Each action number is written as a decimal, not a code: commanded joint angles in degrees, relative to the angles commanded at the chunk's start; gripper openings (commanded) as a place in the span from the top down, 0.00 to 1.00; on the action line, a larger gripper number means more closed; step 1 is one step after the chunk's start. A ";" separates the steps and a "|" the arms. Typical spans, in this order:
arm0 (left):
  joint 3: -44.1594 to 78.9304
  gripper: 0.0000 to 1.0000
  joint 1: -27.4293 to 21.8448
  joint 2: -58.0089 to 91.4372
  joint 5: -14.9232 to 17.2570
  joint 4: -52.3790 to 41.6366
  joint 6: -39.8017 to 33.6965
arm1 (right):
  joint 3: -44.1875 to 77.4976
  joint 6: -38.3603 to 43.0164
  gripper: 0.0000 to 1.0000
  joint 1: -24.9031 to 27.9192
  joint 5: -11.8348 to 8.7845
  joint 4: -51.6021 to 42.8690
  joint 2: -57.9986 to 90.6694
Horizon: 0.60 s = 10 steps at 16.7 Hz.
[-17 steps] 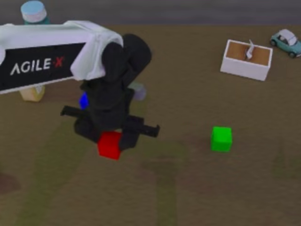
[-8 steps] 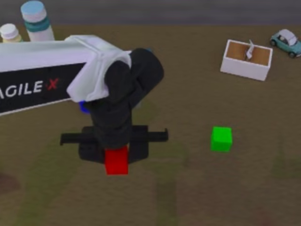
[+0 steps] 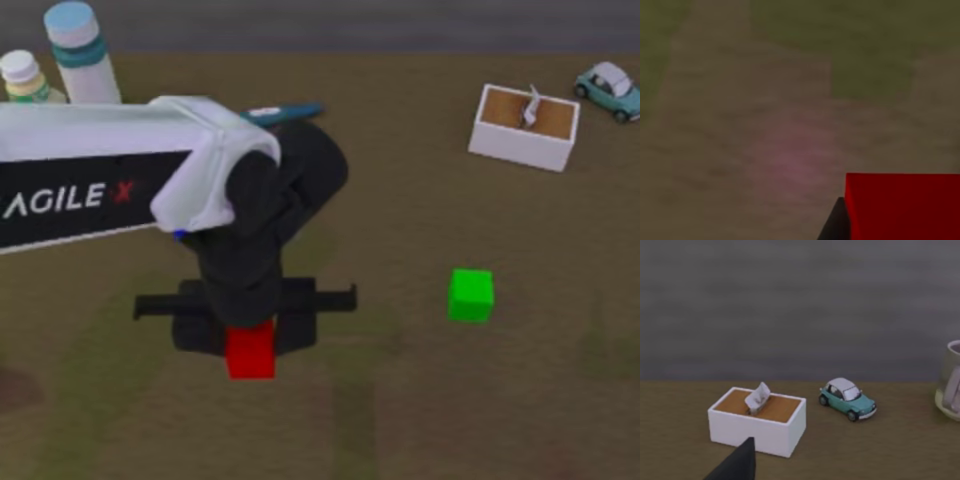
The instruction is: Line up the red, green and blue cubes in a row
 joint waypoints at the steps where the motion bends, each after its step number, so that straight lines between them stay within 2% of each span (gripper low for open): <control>1: -1.26 1.00 0.01 0.96 0.01 2.20 -0.03 | 0.00 0.00 0.00 0.00 0.00 0.00 0.00; 5: -5.84 1.00 -0.29 4.30 0.04 10.33 0.25 | 0.00 0.00 0.00 0.00 0.00 0.00 0.00; 10: -6.38 1.00 -0.34 4.75 0.02 11.27 0.26 | 0.00 0.00 0.00 0.00 0.00 0.00 0.00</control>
